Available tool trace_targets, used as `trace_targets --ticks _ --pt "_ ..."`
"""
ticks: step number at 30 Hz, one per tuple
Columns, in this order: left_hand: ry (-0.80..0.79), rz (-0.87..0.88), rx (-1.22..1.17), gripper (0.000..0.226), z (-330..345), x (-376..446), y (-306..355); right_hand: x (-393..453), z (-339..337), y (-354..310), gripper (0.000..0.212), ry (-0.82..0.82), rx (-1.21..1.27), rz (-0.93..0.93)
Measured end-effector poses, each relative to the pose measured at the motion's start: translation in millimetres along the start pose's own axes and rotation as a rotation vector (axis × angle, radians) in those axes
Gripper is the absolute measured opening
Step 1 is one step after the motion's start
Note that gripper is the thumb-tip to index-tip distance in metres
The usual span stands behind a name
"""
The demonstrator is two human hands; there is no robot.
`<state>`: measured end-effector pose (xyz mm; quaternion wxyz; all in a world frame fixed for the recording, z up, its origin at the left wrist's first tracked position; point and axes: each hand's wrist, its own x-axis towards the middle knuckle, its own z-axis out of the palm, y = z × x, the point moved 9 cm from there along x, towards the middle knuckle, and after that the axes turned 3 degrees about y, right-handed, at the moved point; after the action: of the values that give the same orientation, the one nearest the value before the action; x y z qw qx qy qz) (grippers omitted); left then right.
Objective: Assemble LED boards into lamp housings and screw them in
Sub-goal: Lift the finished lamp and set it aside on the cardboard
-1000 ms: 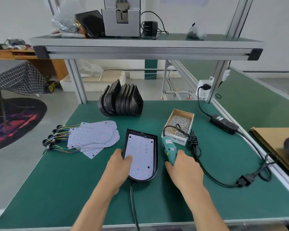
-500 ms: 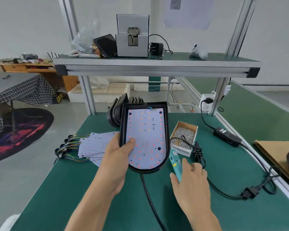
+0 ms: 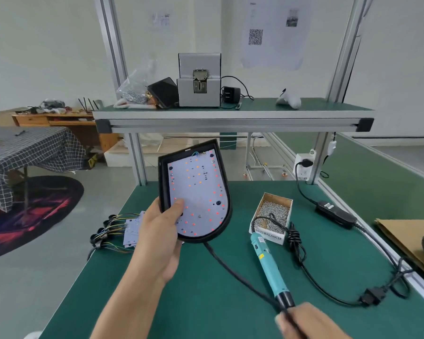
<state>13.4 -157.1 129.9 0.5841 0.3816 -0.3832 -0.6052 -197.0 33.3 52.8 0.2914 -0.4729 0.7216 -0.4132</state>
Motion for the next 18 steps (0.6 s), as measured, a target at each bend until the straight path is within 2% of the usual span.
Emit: trace_targets --ticks 1,3,4,7,11,14,18 --pt "-0.030 -0.011 -0.005 0.026 2 -2 -1 2 -10 -11 0.035 0.071 0.100 -0.091" --pt "-0.109 -0.035 -0.026 0.026 9 -7 -6 9 -42 -10 0.027 0.389 0.275 -0.125" --pt "-0.150 -0.046 -0.050 0.028 13 -9 -10 16 -44 -4 0.024 0.389 0.424 -0.101" --pt "-0.292 -0.119 -0.085 0.040 29 -23 -30 50 -39 -24 0.025 0.305 0.621 -0.071" --pt "-0.547 -0.193 -0.033 0.029 60 -55 -61 93 -12 -52 0.022 0.070 0.759 -0.032" --pt "-0.577 -0.190 -0.005 0.027 70 -59 -73 115 -13 -61 0.014 0.055 0.745 -0.011" --pt "-0.540 -0.250 -0.051 0.033 67 -51 -82 130 -21 -62 0.025 0.043 0.810 -0.023"
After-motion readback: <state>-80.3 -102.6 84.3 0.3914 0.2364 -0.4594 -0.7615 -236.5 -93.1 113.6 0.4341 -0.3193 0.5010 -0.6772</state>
